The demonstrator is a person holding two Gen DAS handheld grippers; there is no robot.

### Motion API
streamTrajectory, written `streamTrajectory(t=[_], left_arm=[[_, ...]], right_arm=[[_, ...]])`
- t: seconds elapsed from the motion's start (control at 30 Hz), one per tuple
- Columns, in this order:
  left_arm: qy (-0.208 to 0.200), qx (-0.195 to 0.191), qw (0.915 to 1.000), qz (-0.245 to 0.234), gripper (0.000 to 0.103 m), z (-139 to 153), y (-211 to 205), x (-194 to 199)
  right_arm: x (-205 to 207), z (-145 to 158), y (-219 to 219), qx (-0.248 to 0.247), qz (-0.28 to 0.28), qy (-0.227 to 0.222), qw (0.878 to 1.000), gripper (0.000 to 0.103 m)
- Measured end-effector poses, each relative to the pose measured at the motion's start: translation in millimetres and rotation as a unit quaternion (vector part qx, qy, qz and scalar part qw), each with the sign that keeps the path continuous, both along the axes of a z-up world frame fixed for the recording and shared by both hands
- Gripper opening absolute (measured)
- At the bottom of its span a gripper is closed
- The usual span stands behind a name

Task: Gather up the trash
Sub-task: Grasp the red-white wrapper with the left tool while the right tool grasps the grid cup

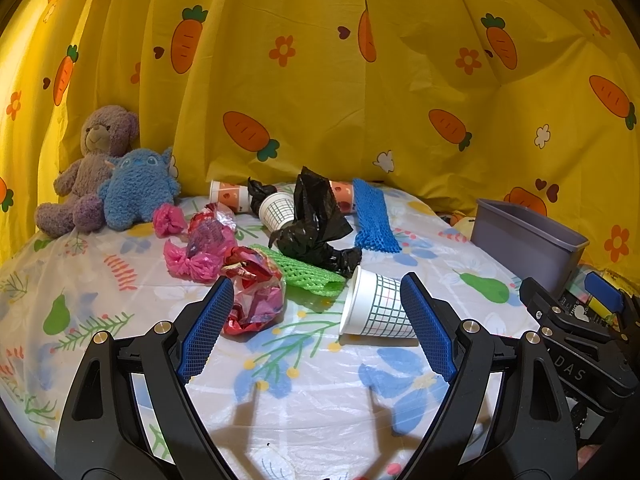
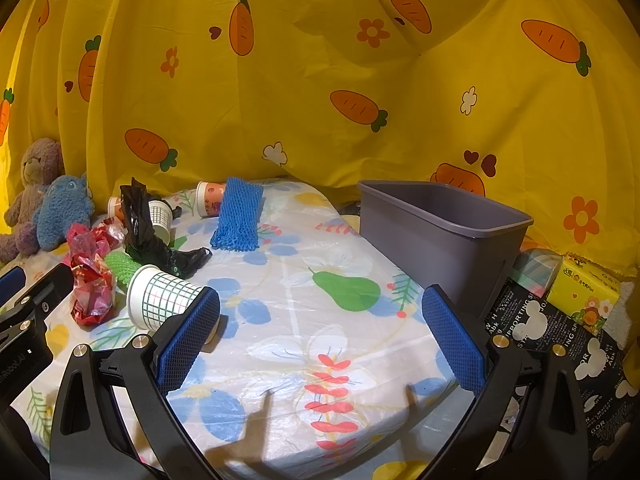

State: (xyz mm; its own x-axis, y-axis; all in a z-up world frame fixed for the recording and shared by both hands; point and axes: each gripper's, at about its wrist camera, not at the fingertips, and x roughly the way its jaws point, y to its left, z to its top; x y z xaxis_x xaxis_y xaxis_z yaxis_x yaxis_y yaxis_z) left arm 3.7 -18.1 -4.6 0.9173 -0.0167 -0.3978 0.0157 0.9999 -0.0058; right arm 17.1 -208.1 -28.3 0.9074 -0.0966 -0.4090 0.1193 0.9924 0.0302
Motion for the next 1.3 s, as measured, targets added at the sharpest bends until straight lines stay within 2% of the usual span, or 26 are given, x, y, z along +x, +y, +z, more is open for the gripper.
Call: streamTrajectory(t=[0.23, 0.4, 0.87, 1.0, 1.23, 1.3], left_arm=[[-0.002, -0.004, 1.0000, 0.004, 0.084, 2, 2, 2], [-0.003, -0.008, 0.9996, 0.028, 0.084, 2, 19, 6], [0.003, -0.026, 0.9931, 0.114, 0.084, -6, 81, 16], [0.007, -0.031, 0.9917, 0.124, 0.084, -9, 93, 18], [0.014, -0.029, 0.9916, 0.125, 0.084, -14, 99, 22], [0.018, -0.028, 0.9921, 0.121, 0.084, -16, 98, 25]], right_arm=[[1, -1, 1, -0.001, 0.002, 0.003, 1.000, 0.098], [10, -3, 9, -0.004, 0.013, 0.010, 1.000, 0.098], [43, -24, 62, 0.036, 0.109, 0.056, 0.992, 0.098], [55, -29, 82, 0.044, 0.129, 0.069, 0.988, 0.098], [82, -42, 96, 0.061, 0.129, 0.105, 0.984, 0.098], [88, -44, 98, 0.063, 0.128, 0.113, 0.983, 0.093]])
